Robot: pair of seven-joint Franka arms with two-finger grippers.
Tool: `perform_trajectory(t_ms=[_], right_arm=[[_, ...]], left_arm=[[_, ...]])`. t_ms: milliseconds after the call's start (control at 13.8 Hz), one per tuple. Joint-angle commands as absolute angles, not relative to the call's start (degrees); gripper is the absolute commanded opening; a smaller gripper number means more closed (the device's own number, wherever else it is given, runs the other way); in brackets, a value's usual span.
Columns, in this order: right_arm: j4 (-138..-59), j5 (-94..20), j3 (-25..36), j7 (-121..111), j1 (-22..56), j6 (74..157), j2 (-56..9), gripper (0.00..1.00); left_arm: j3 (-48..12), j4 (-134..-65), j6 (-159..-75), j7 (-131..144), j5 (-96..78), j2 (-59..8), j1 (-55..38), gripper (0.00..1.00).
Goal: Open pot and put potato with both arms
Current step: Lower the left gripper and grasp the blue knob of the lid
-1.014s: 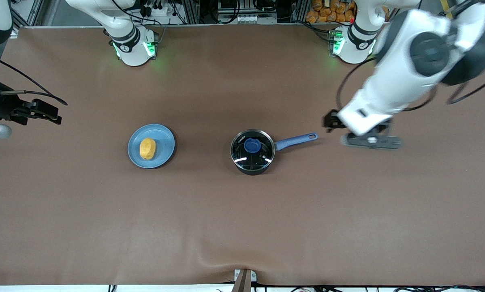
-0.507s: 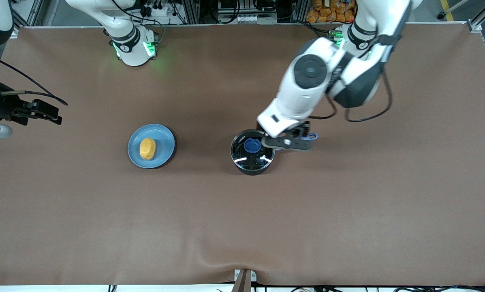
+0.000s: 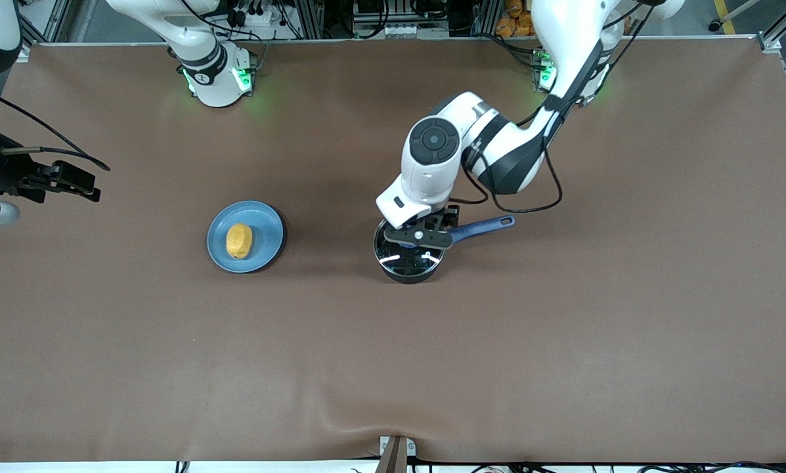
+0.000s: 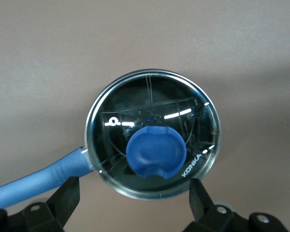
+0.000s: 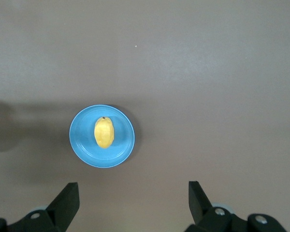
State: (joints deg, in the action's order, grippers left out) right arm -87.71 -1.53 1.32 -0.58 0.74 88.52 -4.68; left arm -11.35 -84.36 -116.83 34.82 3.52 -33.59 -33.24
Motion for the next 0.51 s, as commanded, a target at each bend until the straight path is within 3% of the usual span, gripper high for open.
perform_trajectory(t_ms=[0, 434], right_arm=[[-89.6, -1.7, 1.1, -0.4, 0.6, 89.0, -2.5, 1.0], [-89.7, -1.7, 1.1, -0.4, 0.6, 89.0, -2.4, 1.0]], left_arm=[[-10.8, -82.4, -118.4, 35.6, 4.8, -36.0, -34.0, 1.0], [-10.9, -82.7, -121.6, 35.3, 4.8, -37.5, -34.5, 1.0]])
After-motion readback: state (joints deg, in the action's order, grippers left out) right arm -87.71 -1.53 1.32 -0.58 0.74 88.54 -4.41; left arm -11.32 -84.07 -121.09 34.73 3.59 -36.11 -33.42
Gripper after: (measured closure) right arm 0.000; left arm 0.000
